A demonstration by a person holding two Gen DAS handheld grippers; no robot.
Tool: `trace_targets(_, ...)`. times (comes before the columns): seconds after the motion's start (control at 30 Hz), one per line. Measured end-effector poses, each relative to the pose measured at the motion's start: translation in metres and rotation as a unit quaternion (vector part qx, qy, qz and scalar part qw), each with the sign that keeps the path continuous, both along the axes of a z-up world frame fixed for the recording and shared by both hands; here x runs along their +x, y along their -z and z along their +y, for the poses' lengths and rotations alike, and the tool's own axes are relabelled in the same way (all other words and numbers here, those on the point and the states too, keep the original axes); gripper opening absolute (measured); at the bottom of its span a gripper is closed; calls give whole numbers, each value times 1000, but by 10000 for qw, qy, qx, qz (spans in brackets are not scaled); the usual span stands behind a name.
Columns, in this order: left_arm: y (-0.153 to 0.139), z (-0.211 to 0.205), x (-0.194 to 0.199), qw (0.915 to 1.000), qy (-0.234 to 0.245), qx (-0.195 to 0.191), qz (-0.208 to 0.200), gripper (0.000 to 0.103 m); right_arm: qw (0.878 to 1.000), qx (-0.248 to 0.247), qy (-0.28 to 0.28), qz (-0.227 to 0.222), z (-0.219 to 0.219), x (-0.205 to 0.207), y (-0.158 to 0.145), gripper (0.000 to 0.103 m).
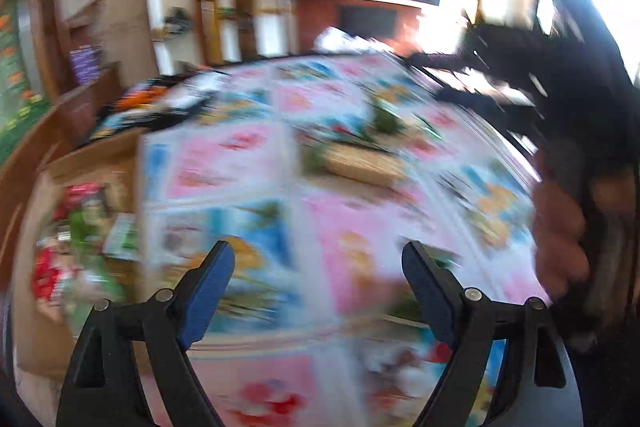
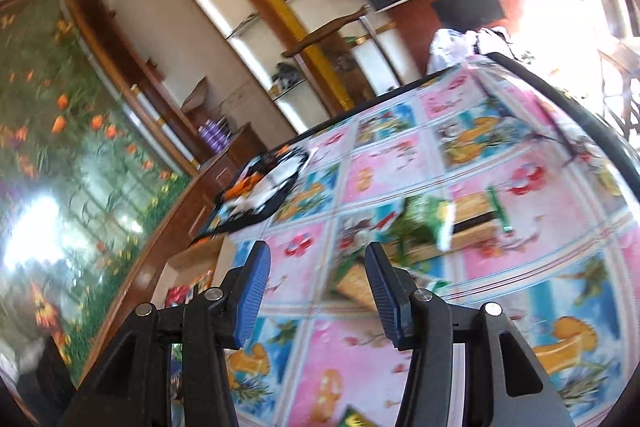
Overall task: Organize snacks
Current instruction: 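Move both open grippers from the box toward the snacks on the table, then grasp the green Peas Garlic Flavor bag with the left gripper while the right approaches the cracker pack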
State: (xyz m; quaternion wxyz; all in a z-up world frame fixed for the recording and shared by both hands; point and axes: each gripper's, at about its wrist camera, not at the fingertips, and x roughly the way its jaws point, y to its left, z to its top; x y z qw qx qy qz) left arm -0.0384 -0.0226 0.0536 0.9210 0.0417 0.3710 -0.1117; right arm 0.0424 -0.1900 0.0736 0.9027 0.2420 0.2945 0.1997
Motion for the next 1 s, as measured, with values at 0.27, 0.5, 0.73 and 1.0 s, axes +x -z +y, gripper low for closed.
trace_targets(0.27, 32, -45, 0, 9976, 525, 260, 375, 85, 9991, 273, 250, 212, -33, 3, 2, 54)
trace_targets(0.5, 45, -52, 16, 9962, 431, 368, 660, 85, 9989, 302, 259, 232, -36, 3, 3, 54)
trace_targets(0.73, 56, -50, 32, 9954, 302, 446, 790, 75, 9987, 292, 262, 330, -35, 5, 6, 54)
trace_targets(1.0, 50, -31, 53, 9959, 60, 532, 725, 36, 9982, 198, 423, 381, -38, 9, 11, 54)
